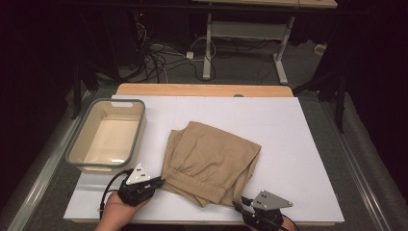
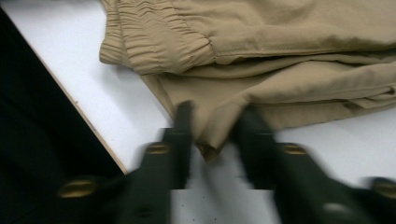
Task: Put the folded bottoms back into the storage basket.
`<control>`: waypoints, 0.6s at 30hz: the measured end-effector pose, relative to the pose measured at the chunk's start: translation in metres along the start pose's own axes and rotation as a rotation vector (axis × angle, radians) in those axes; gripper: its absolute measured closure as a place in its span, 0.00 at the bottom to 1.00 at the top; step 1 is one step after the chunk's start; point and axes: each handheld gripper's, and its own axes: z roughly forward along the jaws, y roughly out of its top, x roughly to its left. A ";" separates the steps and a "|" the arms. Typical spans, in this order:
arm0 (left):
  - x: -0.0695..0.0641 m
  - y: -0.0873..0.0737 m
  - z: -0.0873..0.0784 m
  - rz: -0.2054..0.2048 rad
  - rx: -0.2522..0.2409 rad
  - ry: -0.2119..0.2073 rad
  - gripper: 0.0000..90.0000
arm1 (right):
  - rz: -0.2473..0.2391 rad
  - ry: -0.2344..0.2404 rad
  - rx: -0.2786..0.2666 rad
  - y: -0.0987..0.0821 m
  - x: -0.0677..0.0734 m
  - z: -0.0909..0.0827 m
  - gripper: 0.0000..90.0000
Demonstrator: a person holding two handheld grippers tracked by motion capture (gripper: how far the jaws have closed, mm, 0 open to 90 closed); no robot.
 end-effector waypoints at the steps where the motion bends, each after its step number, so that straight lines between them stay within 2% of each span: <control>1: -0.001 0.001 -0.002 0.010 -0.007 0.011 0.83 | 0.010 0.003 -0.012 0.001 -0.001 -0.001 0.60; 4: -0.007 0.006 -0.006 0.032 -0.052 0.036 0.65 | 0.024 -0.009 -0.049 0.003 -0.003 -0.006 0.50; 6: -0.009 0.009 -0.005 0.037 -0.101 0.034 0.56 | 0.025 -0.034 -0.080 0.005 -0.005 -0.010 0.47; 8: -0.010 0.013 0.000 0.037 -0.117 0.026 0.56 | 0.020 -0.043 -0.092 0.004 -0.007 -0.011 0.47; 11: -0.008 0.020 0.009 0.045 -0.125 0.036 0.59 | 0.029 -0.063 -0.107 0.004 -0.012 -0.011 0.46; 14: -0.002 0.020 0.016 0.010 -0.094 0.013 0.74 | 0.032 -0.075 -0.114 0.002 -0.015 -0.012 0.46; 15: -0.002 0.019 0.016 0.008 -0.091 0.022 0.77 | 0.034 -0.077 -0.115 0.002 -0.015 -0.012 0.46; 18: -0.002 0.018 0.009 -0.021 -0.102 0.006 0.86 | 0.039 -0.083 -0.126 0.001 -0.017 -0.014 0.46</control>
